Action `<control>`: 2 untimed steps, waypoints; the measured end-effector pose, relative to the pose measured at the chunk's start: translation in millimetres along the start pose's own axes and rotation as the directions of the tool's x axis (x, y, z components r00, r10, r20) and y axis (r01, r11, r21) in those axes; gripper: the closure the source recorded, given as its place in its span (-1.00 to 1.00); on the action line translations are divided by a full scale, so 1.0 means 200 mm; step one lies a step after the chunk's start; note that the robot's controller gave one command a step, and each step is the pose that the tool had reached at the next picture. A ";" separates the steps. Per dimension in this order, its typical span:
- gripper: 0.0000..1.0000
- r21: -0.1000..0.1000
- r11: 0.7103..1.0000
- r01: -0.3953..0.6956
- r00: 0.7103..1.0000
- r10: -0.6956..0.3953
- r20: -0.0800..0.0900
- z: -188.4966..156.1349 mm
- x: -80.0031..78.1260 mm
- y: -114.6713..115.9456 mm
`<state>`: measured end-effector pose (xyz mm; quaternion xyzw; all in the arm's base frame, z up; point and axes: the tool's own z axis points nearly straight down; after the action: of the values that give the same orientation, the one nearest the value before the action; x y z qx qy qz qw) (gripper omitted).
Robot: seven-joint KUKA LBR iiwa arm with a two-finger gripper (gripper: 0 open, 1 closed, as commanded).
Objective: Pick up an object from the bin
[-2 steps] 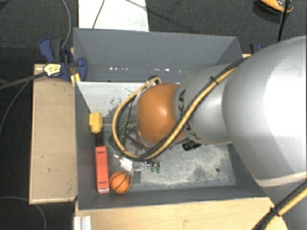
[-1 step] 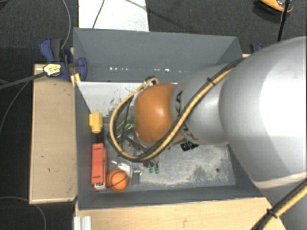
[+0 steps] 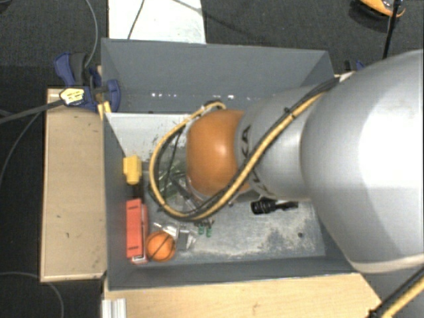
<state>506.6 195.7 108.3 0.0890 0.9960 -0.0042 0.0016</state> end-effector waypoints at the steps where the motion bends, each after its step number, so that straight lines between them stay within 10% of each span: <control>1: -1.00 0.017 0.991 0.136 0.991 -0.135 -0.016 0.12 0.02 0.02; 2: 1.00 0.005 0.990 -0.141 0.990 0.141 0.007 0.18 0.00 -0.03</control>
Offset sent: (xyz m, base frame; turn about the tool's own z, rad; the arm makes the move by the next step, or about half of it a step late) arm -0.0055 -0.0022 -0.0383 0.1376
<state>504.9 188.7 73.0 0.1592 0.9872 -0.0069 0.0048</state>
